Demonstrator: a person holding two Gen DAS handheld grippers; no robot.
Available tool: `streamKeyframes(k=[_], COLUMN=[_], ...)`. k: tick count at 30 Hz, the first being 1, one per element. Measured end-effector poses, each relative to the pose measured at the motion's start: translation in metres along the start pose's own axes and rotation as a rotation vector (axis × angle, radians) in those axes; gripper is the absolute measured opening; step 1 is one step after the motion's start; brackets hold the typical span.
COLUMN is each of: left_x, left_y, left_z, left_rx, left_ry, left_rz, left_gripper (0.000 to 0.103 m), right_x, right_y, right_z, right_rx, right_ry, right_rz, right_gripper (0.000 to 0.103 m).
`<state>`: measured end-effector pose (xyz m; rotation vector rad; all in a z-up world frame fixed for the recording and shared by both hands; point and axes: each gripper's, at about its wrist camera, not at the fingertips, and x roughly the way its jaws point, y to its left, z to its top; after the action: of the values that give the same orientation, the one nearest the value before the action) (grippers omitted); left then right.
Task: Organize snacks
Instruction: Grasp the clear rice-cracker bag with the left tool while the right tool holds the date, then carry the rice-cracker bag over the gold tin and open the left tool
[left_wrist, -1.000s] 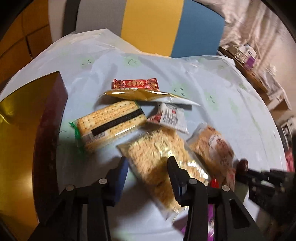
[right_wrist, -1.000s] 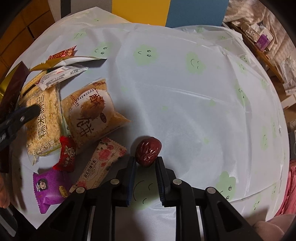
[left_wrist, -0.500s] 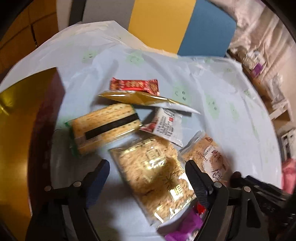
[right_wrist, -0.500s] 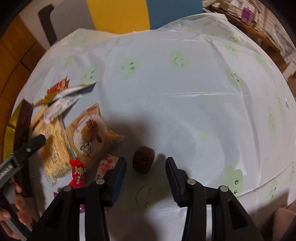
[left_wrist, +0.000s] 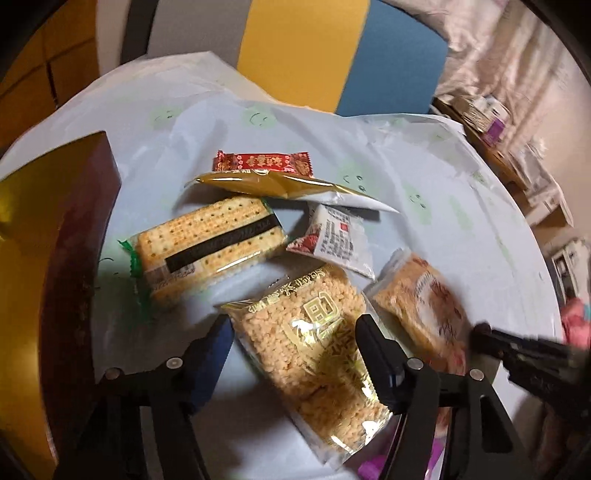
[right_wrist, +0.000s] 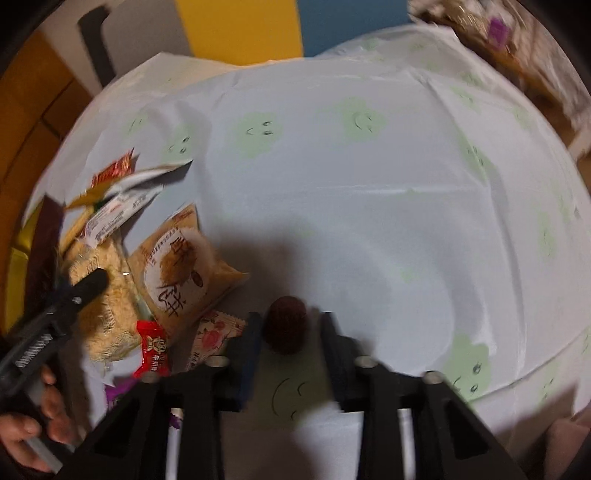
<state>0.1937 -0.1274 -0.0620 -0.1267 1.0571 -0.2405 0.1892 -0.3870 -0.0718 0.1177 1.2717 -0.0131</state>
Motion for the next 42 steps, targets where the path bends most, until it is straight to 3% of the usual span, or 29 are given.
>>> streamKeyframes(k=[2, 7, 9, 11, 17, 19, 21, 22, 25, 27, 29, 34, 38, 42], left_x=[-0.003, -0.008, -0.007, -0.006, 0.01, 0.017, 0.028, 0.034, 0.048, 0.046, 0.036, 0.012, -0.015, -0.05], left_y=[0.002, 0.008, 0.007, 0.002, -0.021, -0.027, -0.032, -0.037, -0.058, -0.058, -0.054, -0.036, -0.012, 0.001], left_z=[-0.004, -0.008, -0.004, 0.001, 0.015, 0.019, 0.022, 0.023, 0.02, 0.018, 0.013, -0.011, -0.026, -0.03], left_rx=[-0.001, -0.023, -0.06, -0.105, -0.211, -0.209, -0.199, -0.169, -0.038, -0.03, -0.01, 0.062, 0.022, 0.035], left_ry=[0.012, 0.05, 0.069, 0.083, 0.162, 0.167, 0.17, 0.176, 0.179, 0.141, 0.116, 0.049, -0.034, -0.111], left_rz=[-0.02, -0.027, -0.011, 0.007, 0.095, 0.148, 0.19, 0.206, 0.311, 0.294, 0.277, 0.173, 0.043, -0.001], left_gripper=[0.061, 0.063, 0.068, 0.08, 0.087, 0.088, 0.095, 0.101, 0.103, 0.102, 0.09, 0.087, 0.087, 0.088], right_x=[0.001, 0.002, 0.004, 0.005, 0.002, 0.002, -0.002, -0.003, -0.004, -0.004, -0.005, -0.004, -0.003, -0.004], right_y=[0.006, 0.017, 0.019, 0.022, 0.021, 0.018, 0.009, 0.007, 0.005, 0.006, 0.006, 0.011, 0.015, 0.019], right_z=[-0.001, -0.001, 0.001, 0.002, -0.001, 0.0, 0.001, 0.002, 0.003, 0.003, 0.003, 0.001, 0.0, -0.003], right_rx=[-0.032, -0.076, -0.085, -0.091, -0.085, -0.077, -0.071, -0.069, -0.077, -0.083, -0.082, -0.104, -0.105, -0.125], right_ry=[-0.004, -0.009, -0.011, -0.011, -0.005, -0.001, 0.003, 0.004, 0.007, 0.008, 0.008, 0.005, 0.002, -0.005], right_rz=[-0.025, -0.058, -0.067, -0.072, -0.065, -0.058, -0.051, -0.049, -0.052, -0.055, -0.053, -0.067, -0.069, -0.085], right_gripper=[0.025, 0.025, 0.025, 0.025, 0.025, 0.025, 0.025, 0.025, 0.025, 0.025, 0.025, 0.025, 0.025, 0.025])
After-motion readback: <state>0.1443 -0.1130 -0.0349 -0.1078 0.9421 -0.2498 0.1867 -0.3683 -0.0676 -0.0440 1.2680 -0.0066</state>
